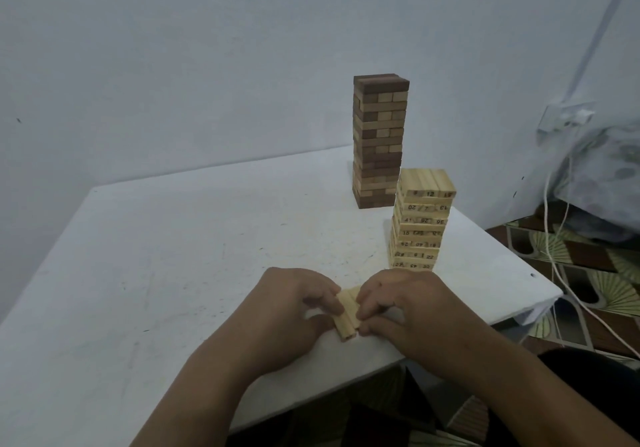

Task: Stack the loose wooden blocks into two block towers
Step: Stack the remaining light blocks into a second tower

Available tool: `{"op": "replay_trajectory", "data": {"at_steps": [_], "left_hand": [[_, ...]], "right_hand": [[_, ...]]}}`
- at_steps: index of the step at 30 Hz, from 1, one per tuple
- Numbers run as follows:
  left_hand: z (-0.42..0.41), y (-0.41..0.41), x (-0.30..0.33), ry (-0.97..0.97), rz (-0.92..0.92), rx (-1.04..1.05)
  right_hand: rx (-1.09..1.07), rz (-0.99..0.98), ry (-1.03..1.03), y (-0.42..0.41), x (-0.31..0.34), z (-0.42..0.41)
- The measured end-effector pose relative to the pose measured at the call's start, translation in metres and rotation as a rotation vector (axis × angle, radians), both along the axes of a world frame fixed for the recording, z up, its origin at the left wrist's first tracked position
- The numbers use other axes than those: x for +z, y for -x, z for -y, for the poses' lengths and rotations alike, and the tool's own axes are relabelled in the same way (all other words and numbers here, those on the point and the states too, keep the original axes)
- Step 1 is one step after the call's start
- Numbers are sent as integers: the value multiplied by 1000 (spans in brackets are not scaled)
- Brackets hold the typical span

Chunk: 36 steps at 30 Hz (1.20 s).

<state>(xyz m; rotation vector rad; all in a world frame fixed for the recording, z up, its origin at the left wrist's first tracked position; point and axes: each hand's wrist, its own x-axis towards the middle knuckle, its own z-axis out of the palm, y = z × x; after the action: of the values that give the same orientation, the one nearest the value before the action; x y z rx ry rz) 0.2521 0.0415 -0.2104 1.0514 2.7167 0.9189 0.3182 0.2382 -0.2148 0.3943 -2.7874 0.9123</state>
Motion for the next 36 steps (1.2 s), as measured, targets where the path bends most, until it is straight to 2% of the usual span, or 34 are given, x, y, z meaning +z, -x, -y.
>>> {"op": "replay_trajectory", "data": {"at_steps": [13, 16, 19, 25, 27, 32, 36], "left_hand": [[-4, 2, 1, -50, 106, 75], [-3, 4, -3, -85, 74, 64], [0, 6, -6, -33, 28, 26], [7, 9, -11, 21, -98, -72], [9, 8, -7, -46, -84, -57], [13, 0, 24, -377, 53, 46], [-2, -2, 50, -584, 42, 83]], "right_hand": [[11, 33, 1, 2, 2, 1], [-60, 47, -49, -2, 0, 9], [-102, -34, -124, -2, -9, 18], [-39, -124, 133, -1, -10, 26], [-28, -150, 187, 0, -4, 27], [-71, -285, 302, -3, 25, 19], [-86, -409, 420, 0, 58, 10]]}}
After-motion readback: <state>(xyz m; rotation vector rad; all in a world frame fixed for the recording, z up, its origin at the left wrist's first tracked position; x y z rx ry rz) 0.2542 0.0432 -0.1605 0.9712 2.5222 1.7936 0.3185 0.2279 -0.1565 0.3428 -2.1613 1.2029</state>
